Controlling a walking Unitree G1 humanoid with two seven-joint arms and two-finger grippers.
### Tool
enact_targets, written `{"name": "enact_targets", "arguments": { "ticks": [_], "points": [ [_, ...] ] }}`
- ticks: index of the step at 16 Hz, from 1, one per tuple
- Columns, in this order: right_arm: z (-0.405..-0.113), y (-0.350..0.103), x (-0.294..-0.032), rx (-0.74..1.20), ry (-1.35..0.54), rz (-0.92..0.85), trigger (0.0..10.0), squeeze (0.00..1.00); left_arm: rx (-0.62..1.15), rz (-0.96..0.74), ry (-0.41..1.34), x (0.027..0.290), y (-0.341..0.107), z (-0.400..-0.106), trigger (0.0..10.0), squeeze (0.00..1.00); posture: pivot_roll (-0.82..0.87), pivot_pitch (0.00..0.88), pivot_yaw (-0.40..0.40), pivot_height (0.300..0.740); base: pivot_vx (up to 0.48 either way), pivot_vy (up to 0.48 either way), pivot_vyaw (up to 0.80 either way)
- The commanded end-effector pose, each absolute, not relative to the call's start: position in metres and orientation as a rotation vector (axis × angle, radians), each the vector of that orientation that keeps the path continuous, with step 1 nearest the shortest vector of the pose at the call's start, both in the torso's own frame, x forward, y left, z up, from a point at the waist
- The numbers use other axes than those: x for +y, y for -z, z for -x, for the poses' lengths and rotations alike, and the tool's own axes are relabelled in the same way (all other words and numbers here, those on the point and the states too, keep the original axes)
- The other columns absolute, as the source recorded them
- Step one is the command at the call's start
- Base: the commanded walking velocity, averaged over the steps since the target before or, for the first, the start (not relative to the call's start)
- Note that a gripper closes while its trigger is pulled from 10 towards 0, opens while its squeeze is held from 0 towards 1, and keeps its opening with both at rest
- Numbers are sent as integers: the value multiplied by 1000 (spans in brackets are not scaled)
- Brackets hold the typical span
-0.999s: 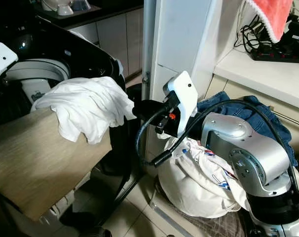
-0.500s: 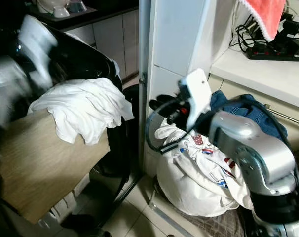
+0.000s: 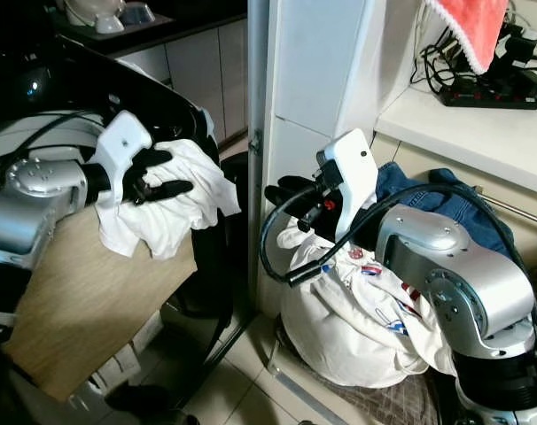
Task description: Clothes washing
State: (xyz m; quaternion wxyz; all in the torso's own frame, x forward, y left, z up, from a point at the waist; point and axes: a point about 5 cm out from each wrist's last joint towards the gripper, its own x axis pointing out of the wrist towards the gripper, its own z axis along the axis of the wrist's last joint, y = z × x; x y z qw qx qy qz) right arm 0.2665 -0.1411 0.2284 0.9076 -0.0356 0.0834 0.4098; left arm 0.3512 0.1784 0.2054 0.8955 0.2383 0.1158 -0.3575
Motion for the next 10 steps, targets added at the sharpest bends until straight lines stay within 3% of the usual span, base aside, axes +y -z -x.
{"name": "enact_targets", "arguments": {
  "ticks": [1,10],
  "points": [
    [-261,-229,-138,179,-883,100,10000,0,245,-585,689,184,-206,-353,10000,0,-90,0,13,740,0,0,0],
    [-254,-226,-132,191,-956,128,10000,0,315,-713,542,204,-198,-360,10000,0,-88,0,12,740,0,0,0]
  ]
}}
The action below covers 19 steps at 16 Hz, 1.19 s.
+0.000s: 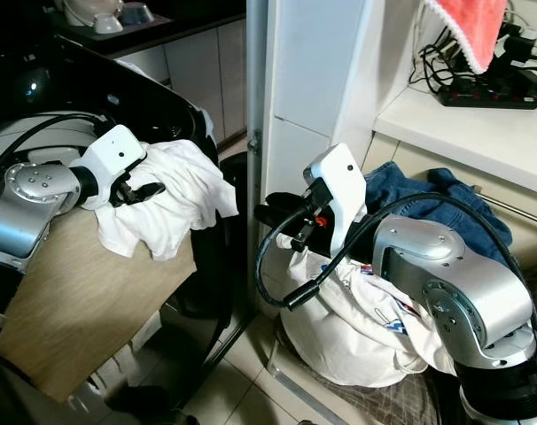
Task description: Clothes washing
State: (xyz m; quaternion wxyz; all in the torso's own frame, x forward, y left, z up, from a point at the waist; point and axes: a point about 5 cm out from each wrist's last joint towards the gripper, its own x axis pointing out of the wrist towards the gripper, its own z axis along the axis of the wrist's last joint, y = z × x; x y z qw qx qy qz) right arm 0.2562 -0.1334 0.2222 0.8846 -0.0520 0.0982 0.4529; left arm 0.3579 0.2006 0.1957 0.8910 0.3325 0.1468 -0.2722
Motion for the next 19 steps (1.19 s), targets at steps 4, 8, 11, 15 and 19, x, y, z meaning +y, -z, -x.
{"name": "enact_targets", "arguments": {
  "ticks": [4,8,11,15,19],
  "points": [
    [-255,-226,-132,191,-958,138,10000,0,335,-773,511,210,-195,-362,0,0,-85,0,10,740,0,0,0],
    [-256,-226,-132,188,-956,145,10000,0,337,-775,489,214,-195,-363,0,0,-85,0,10,740,0,0,0],
    [-257,-226,-132,186,-956,148,10000,0,326,-765,472,216,-198,-365,0,0,-83,0,9,740,0,0,0],
    [-257,-227,-132,186,-955,152,10000,0,313,-760,432,220,-201,-367,0,0,-83,0,8,740,0,0,0],
    [-258,-227,-132,184,-953,153,10000,0,264,-745,314,232,-216,-373,0,0,-81,0,8,740,0,0,0]
  ]
}}
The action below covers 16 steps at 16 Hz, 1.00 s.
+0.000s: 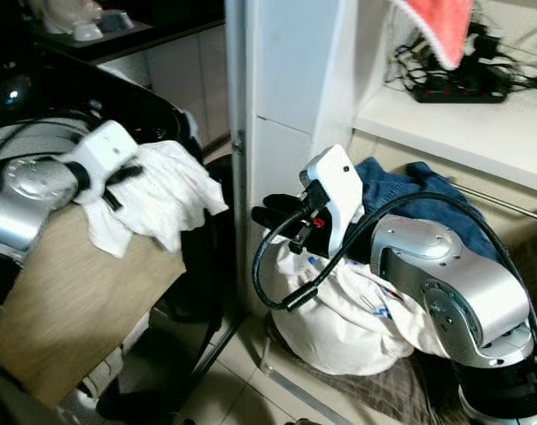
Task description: Clothes washing
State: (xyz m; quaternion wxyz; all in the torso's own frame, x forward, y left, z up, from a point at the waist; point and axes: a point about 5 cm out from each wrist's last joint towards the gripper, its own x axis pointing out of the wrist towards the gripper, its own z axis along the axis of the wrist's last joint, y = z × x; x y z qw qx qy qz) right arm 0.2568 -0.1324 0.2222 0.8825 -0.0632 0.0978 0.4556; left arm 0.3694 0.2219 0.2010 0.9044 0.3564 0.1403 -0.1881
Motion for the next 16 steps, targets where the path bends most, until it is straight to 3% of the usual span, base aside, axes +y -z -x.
{"name": "enact_targets", "arguments": {
  "ticks": [1,5,8,10,12,13,14,16],
  "points": [
    [-258,-227,-132,183,-953,153,10000,0,255,-744,298,234,-218,-373,0,0,-81,0,8,740,0,0,0],
    [-258,-228,-133,177,-948,156,10000,0,48,-729,-18,268,-272,-379,0,0,-82,0,10,740,0,0,0],
    [-259,-230,-134,169,-941,158,10000,0,-44,-938,-448,329,-323,-363,0,0,-80,0,10,740,0,0,0],
    [-260,-230,-133,165,-944,156,10000,0,11,-1090,-534,350,-327,-356,0,0,-77,0,9,740,0,0,0],
    [-258,-229,-131,167,-961,158,10000,0,121,-1037,-415,348,-302,-361,10000,0,-75,0,6,740,0,0,0],
    [-258,-228,-130,171,-965,163,10000,0,157,-947,-304,340,-285,-367,10000,0,-75,0,6,740,0,0,0],
    [-258,-228,-130,173,-967,165,10000,0,197,-893,-244,336,-273,-369,10000,1000,-79,0,7,740,0,0,0],
    [-257,-227,-130,177,-969,172,10000,0,276,-865,-236,339,-262,-369,10000,1000,-82,0,8,740,0,0,0]
  ]
}}
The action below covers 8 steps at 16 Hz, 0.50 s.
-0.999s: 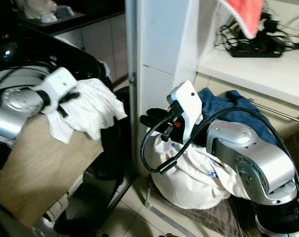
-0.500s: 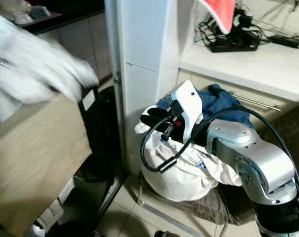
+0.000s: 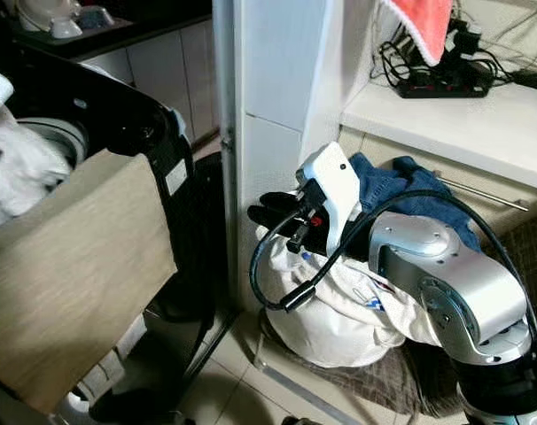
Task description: Clothes washing
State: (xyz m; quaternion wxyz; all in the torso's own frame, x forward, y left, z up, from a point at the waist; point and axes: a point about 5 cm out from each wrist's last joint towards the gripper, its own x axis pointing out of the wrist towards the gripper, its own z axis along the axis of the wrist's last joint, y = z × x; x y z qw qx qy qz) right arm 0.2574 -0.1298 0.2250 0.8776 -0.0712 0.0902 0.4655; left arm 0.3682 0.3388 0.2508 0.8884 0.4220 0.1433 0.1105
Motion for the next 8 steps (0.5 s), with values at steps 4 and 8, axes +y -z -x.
{"name": "enact_targets", "arguments": {
  "ticks": [4,8],
  "points": [
    [-255,-226,-131,185,-973,178,10000,0,344,-840,-280,353,-258,-364,10000,1000,-82,0,8,740,0,0,0],
    [-266,-228,-134,153,-875,167,10000,0,156,-654,-235,340,-272,-371,10000,1000,-75,0,-2,740,0,0,0]
  ]
}}
